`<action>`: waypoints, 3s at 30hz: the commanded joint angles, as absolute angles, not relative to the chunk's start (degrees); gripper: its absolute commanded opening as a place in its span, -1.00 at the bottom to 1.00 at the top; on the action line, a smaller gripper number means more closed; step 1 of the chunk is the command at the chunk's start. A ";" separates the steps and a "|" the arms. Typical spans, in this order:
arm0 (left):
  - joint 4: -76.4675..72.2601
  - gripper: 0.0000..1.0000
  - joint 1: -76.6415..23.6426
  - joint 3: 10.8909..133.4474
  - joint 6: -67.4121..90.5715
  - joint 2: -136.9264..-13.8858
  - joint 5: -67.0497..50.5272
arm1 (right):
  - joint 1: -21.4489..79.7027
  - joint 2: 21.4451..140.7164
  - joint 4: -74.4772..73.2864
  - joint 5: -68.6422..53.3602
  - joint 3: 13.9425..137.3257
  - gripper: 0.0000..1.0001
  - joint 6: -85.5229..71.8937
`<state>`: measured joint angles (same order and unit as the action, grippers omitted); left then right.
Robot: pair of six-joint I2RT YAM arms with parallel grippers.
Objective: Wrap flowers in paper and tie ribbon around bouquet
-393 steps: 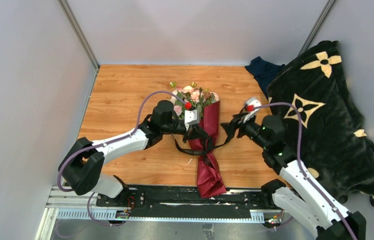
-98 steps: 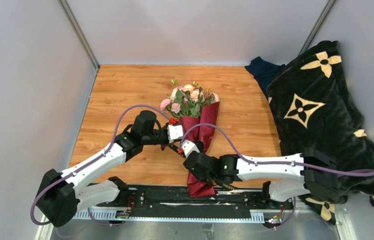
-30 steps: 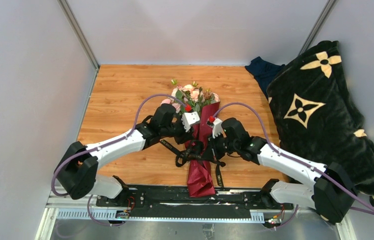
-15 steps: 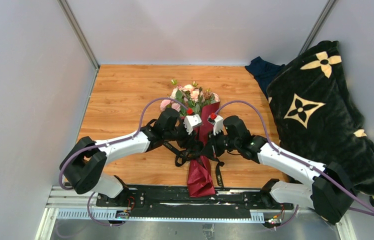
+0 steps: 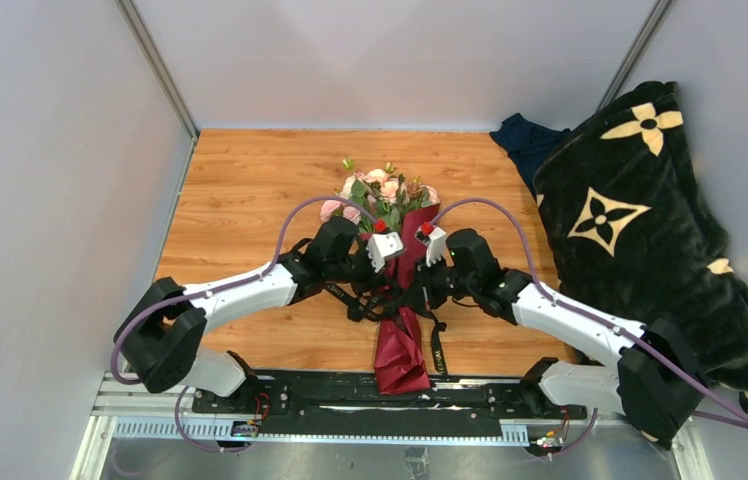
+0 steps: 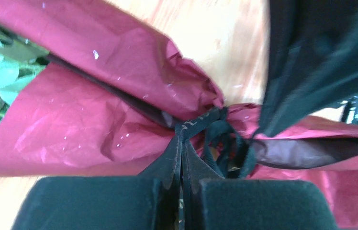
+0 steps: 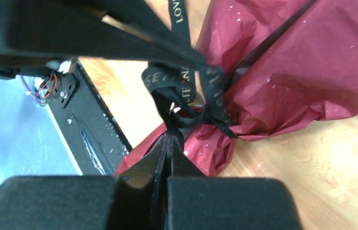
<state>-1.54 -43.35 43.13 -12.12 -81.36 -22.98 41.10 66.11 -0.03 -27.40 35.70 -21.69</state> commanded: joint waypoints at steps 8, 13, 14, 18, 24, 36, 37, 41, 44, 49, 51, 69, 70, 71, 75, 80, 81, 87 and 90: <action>-3.28 -1.00 -45.43 43.55 -5.63 -76.71 -28.36 | 39.42 67.09 14.59 -16.99 33.73 -1.00 -28.22; -5.92 -1.00 -45.37 43.18 -2.33 -77.48 -26.61 | 39.48 69.59 16.88 -20.21 32.60 -1.00 -28.47; -6.05 -1.00 -45.35 43.04 -1.84 -77.55 -25.77 | 39.53 69.85 16.84 -20.92 32.27 -1.00 -28.05; -6.30 -1.00 -45.35 42.03 -0.45 -78.41 -21.11 | 40.04 71.25 14.60 -20.12 31.76 -1.00 -27.04; -7.02 -1.00 -45.35 40.13 -2.11 -79.03 -16.70 | 40.11 71.92 4.19 -22.09 35.17 -0.34 -23.46; -7.21 -1.00 -45.35 40.15 -3.84 -77.53 -17.24 | 38.30 68.06 -8.69 -25.59 33.39 -0.23 -12.13; -7.21 -1.00 -45.35 40.31 -3.91 -77.37 -17.21 | 38.31 68.53 -8.26 -25.62 32.90 -0.27 -11.49; -7.25 -1.00 -45.35 40.86 -3.93 -76.64 -17.86 | 38.32 70.82 -6.60 -30.03 32.48 -0.26 -10.47; -7.21 -1.00 -45.35 40.83 -4.12 -76.37 -18.32 | 38.29 69.77 -5.11 -30.19 30.88 -0.34 -10.31; -7.13 -1.00 -45.35 41.69 -4.73 -75.97 -17.48 | 38.30 67.32 -5.51 -25.76 29.99 -1.00 -11.21; -7.12 -1.00 -45.35 42.49 -5.44 -75.20 -18.03 | 38.36 65.13 -7.79 -24.50 31.28 -1.00 -10.93; -8.13 -1.00 -45.44 42.20 -3.92 -75.22 -19.06 | 44.63 69.80 17.63 -24.01 34.89 -1.00 -18.68; -8.11 -1.00 -45.44 42.12 -3.75 -75.14 -18.81 | 45.05 70.62 18.07 -23.73 35.11 -1.00 -18.61; -8.09 -1.00 -45.44 42.04 -3.63 -75.04 -18.69 | 45.23 71.34 18.47 -23.05 35.18 -1.00 -18.74; -8.09 -1.00 -45.44 41.74 -3.60 -74.69 -19.76 | 45.26 73.35 20.84 -20.13 35.03 -1.00 -21.32; -9.14 -1.00 -45.44 41.10 -3.30 -74.67 -20.07 | 45.26 77.52 20.86 -15.39 36.03 -1.00 -23.49; -9.26 -1.00 -45.44 41.06 -3.11 -74.68 -20.13 | 45.26 78.05 20.84 -14.85 36.25 -1.00 -24.01; -9.47 -1.00 -45.44 39.55 -2.68 -74.85 -21.27 | 45.18 79.89 23.93 -12.59 36.17 -1.00 -25.87; -10.02 -1.00 -45.44 37.90 -2.92 -75.33 -22.88 | 44.49 81.26 25.30 -12.56 35.95 -1.00 -26.37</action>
